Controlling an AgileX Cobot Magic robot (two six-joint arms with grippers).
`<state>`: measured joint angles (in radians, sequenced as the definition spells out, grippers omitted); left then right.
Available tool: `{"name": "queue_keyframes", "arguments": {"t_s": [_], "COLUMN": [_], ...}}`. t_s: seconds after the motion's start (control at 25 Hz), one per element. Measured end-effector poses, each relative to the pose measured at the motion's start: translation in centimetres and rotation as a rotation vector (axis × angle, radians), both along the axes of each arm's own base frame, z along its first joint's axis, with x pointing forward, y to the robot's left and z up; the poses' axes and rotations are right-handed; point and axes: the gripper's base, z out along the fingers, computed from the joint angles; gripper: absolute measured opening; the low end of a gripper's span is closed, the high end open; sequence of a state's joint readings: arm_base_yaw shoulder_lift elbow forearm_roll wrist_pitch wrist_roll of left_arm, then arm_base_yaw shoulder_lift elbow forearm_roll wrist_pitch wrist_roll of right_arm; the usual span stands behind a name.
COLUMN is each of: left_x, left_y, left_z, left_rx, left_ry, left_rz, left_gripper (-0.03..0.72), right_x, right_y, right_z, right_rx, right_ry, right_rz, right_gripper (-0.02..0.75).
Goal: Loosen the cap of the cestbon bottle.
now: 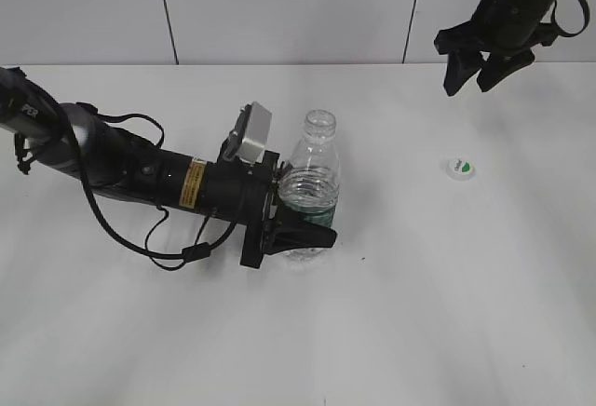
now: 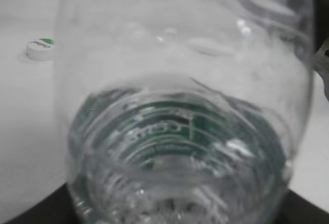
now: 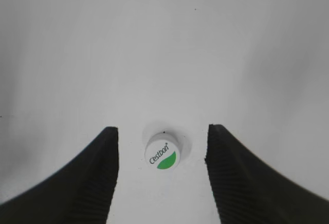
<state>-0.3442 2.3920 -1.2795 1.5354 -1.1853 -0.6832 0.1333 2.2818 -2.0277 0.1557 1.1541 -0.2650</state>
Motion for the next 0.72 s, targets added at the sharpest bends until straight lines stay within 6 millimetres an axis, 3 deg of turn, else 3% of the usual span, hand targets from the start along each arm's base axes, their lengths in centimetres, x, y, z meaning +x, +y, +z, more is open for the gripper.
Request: {"name": "queue_keyframes", "arguments": {"t_s": [0.72], "left_x": [0.16], "left_y": [0.03], "left_z": [0.07], "left_rx": [-0.001], "left_ry": [0.073], "left_rz": [0.039], "left_gripper": [0.516], "right_x": [-0.05], "right_y": [0.32], "right_z": [0.01], "right_rx": [0.005], "right_ry": [0.001], "right_rz": [0.003], "right_gripper": [0.419]}}
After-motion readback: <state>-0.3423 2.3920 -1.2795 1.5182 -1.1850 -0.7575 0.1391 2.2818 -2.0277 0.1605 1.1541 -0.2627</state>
